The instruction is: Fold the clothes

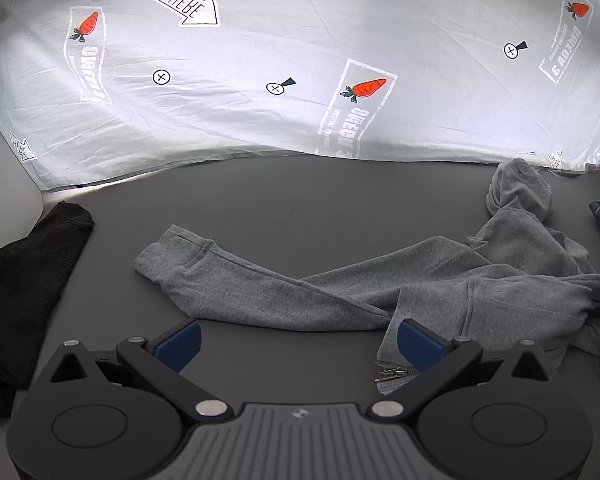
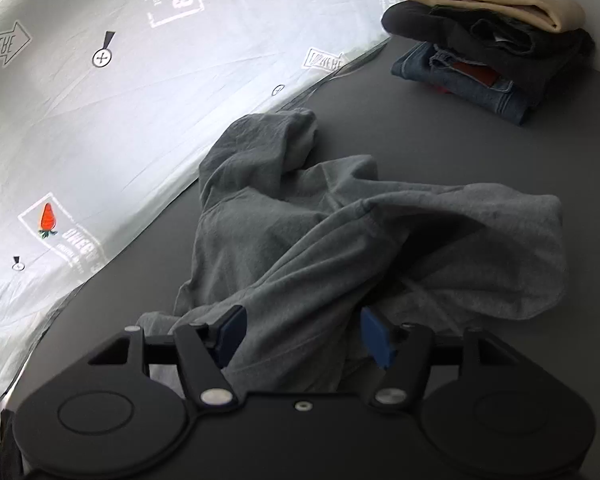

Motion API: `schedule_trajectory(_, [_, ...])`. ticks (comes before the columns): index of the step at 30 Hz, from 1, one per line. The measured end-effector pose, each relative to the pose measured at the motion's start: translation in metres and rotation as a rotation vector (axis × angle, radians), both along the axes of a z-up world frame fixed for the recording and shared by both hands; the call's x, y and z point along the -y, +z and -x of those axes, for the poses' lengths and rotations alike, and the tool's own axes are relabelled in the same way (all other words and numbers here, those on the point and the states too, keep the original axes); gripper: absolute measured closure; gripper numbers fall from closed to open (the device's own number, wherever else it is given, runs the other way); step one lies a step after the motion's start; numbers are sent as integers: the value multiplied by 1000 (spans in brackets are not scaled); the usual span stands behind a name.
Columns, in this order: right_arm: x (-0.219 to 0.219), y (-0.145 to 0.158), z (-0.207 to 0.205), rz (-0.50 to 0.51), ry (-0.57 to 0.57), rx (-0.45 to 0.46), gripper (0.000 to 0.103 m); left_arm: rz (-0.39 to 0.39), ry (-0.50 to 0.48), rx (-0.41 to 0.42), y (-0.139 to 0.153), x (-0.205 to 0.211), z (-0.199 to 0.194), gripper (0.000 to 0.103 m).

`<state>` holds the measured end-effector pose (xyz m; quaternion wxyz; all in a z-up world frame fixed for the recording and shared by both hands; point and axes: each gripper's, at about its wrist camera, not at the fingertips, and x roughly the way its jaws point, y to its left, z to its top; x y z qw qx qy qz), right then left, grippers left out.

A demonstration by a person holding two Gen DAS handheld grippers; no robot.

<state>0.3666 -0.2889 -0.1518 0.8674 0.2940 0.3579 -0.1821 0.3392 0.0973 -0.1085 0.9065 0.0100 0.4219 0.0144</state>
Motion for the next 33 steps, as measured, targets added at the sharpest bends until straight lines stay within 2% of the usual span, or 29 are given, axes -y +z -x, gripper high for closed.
schedule_trajectory(1, [14, -3, -1, -18, -75, 6, 31, -6, -2, 3, 1, 0, 1, 0])
schedule_trajectory(5, [75, -34, 11, -227, -371, 61, 20, 0, 19, -23, -4, -3, -3, 0])
schedule_trajectory(7, [103, -53, 16, -315, -514, 64, 21, 7, 31, -33, -5, -5, -5, 0])
schedule_trajectory(9, [122, -63, 17, -350, -572, 58, 50, 6, 31, -35, -5, -4, -7, 0])
schedule_trajectory(10, [126, -58, 12, -304, -565, 48, 80, 3, 28, -34, -5, -3, -7, 0])
schedule_trajectory(11, [126, -47, 7, -230, -537, 37, 97, -1, 26, -31, -5, -2, -8, 0])
schedule_trajectory(12, [120, -31, -1, -130, -500, 34, 98, 0, 31, -26, -5, -3, -7, 0])
schedule_trajectory(13, [107, -8, -10, -14, -446, 54, 99, 1, 37, -21, -4, -3, -7, 0])
schedule_trajectory(15, [67, 38, -33, 151, -295, 141, 100, 8, 59, -9, -2, -7, -6, 0])
schedule_trajectory(18, [-16, 104, -74, 295, -8, 294, 100, 30, 118, 6, 0, -22, -2, 0])
schedule_trajectory(21, [-125, 158, -110, 294, 332, 454, 100, 65, 200, 22, 0, -44, 6, 0])
schedule_trajectory(23, [-199, 181, -120, 246, 543, 518, 100, 95, 275, 20, -2, -65, 13, 0])
schedule_trajectory(25, [-267, 193, -122, 177, 756, 534, 98, 118, 345, 4, -6, -85, 20, 0])
schedule_trajectory(27, [-336, 190, -115, 174, 1018, 511, 87, 132, 406, -21, -14, -103, 27, 0])
schedule_trajectory(29, [-389, 179, -100, 222, 1225, 468, 54, 138, 453, -53, -24, -120, 33, 0])
schedule_trajectory(30, [-410, 170, -85, 266, 1298, 443, 54, 135, 464, -65, -27, -126, 35, 0])
schedule_trajectory(33, [-420, 146, -56, 302, 1346, 387, 50, 130, 489, -103, -39, -138, 40, 0])
